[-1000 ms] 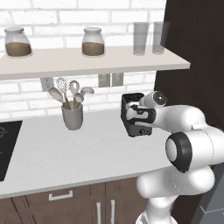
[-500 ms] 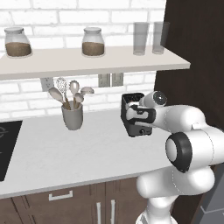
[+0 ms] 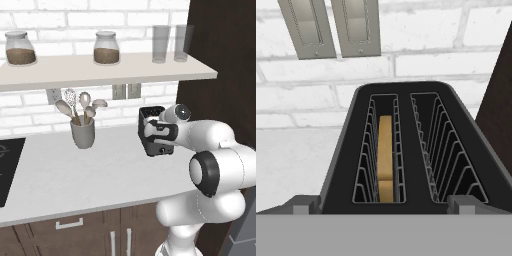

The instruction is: Start the toaster. Once the lever pops up, take the bread to the plate on the dining counter.

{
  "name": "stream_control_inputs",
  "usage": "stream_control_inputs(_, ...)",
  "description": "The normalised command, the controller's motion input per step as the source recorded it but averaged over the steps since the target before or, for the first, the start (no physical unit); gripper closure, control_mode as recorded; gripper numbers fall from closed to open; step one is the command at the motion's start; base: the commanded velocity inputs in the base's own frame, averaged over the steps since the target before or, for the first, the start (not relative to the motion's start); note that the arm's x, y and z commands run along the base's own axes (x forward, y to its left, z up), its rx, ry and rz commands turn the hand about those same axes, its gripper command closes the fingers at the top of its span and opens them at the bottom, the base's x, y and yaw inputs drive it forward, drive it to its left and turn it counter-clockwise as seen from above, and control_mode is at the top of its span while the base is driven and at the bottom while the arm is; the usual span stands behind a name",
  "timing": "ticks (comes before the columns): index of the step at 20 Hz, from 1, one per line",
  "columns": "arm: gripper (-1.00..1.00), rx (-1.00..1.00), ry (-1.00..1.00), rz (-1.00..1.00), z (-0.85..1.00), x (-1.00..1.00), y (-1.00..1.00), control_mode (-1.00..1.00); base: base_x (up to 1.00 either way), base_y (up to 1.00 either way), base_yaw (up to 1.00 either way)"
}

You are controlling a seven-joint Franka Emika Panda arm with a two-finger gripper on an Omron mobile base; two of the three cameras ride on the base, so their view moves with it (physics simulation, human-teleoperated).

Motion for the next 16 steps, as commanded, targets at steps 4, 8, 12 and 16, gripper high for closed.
stream_control_inputs(4,-1.00,0.00,0.00,0.00,0.00,0.00,0.00,-1.00,0.00,0.00,0.00)
stream_control_inputs(8,-1.00,0.00,0.00,0.00,0.00,0.00,0.00,-1.00,0.00,0.00,0.00)
stream_control_inputs(12,-1.00,0.00,0.00,0.00,0.00,0.00,0.00,-1.00,0.00,0.00,0.00)
stream_control_inputs(16,-1.00,0.00,0.00,0.00,0.00,0.00,0.00,-1.00,0.00,0.00,0.00)
